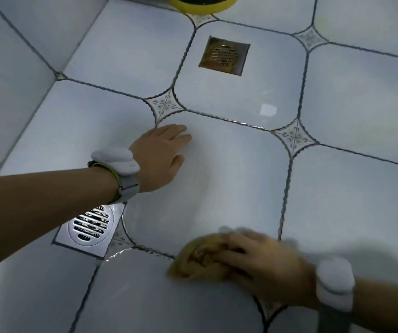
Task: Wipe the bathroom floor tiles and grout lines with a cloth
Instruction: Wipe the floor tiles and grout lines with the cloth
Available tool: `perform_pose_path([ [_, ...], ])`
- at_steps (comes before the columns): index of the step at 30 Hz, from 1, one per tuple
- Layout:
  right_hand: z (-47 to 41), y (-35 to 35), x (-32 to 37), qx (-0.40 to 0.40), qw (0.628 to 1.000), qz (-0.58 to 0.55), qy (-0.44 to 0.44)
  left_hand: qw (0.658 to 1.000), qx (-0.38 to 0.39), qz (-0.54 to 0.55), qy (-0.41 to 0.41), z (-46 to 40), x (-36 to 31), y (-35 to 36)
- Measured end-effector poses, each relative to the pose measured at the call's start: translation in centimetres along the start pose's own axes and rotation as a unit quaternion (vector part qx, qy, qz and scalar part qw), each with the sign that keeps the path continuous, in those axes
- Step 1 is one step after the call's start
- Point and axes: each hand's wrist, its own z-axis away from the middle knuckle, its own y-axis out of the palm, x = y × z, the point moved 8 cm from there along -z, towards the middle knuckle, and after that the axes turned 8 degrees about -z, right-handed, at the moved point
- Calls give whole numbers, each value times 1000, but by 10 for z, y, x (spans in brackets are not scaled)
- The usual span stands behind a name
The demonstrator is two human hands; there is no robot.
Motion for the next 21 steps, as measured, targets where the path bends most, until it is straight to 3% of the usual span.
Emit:
perform_pose_path([
  [2,-25,-38,-47,-92,994,23,59,1000,1,-9,7,6,2,2],
  [5,-62,-103,-132,-211,955,75,194,1000,8,-15,-7,18,10,5],
  [9,-71,-121,-157,-245,932,92,252,999,31,-10,-33,31,22,7],
  [12,-50,-79,-100,-202,959,54,194,999,38,-19,-33,45,27,7],
  [17,-1,24,15,-51,996,-62,35,998,44,-19,-28,55,26,6],
  [21,-8,18,12,-50,997,-66,-2,999,44,-15,-20,62,25,10],
])
